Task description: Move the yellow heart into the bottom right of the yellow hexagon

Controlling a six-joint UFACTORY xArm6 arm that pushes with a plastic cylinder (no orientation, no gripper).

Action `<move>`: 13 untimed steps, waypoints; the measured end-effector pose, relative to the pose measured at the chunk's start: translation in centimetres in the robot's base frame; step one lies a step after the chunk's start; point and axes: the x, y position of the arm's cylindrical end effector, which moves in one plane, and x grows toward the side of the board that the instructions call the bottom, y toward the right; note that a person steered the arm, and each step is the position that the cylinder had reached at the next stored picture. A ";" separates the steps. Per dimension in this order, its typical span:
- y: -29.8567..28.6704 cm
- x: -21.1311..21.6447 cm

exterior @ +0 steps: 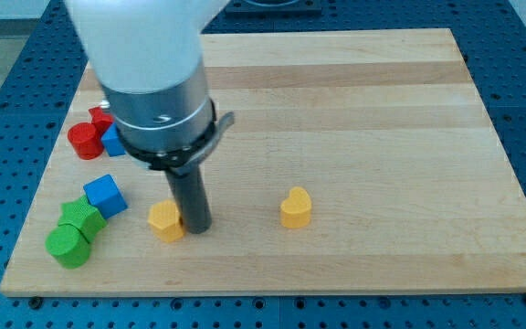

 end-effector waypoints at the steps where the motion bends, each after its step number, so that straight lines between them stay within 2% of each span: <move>1: -2.2 0.0; 2: -4.3 0.0; 3: -3.4 0.0; 4: 6.0 1.6; 5: 12.9 4.9; 6: 18.4 4.1; 7: 19.2 0.8; 8: 18.7 -1.8; 10: 13.5 -2.2; 13: 8.0 1.5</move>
